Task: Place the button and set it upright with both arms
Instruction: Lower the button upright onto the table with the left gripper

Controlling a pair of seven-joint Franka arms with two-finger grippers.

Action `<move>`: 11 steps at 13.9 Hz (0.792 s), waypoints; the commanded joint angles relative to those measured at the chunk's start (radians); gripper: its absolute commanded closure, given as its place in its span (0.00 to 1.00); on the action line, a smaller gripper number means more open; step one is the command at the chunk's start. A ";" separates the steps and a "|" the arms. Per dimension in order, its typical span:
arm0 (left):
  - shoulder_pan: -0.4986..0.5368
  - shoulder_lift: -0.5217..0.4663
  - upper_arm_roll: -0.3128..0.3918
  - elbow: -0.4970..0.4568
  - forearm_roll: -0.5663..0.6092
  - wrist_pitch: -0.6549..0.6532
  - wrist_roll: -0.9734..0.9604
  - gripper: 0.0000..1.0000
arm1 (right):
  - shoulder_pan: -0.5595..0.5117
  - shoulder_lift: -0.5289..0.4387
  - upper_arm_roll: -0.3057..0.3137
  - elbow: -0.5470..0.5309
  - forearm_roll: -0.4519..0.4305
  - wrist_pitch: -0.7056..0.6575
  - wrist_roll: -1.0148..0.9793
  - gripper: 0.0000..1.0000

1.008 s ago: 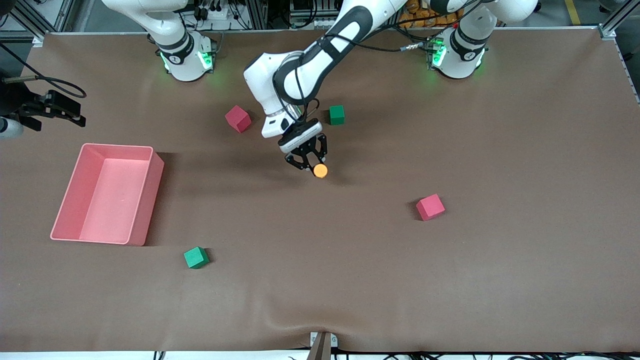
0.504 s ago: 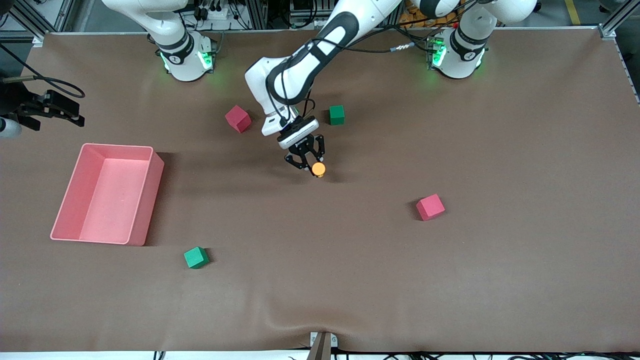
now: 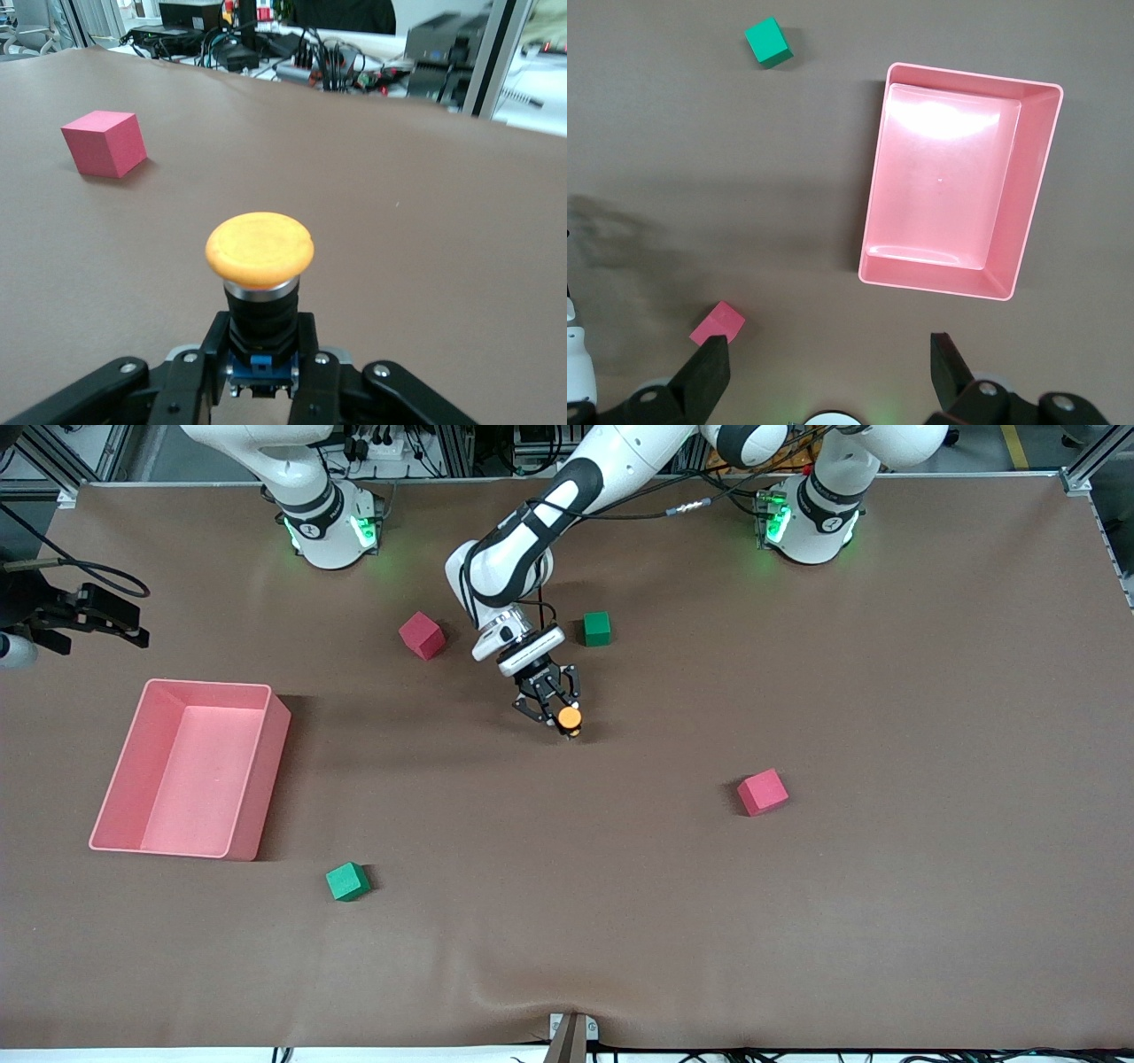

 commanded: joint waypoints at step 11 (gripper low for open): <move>-0.021 0.058 0.012 0.025 0.031 0.004 -0.083 0.85 | -0.002 -0.013 0.000 -0.003 0.001 -0.012 0.001 0.00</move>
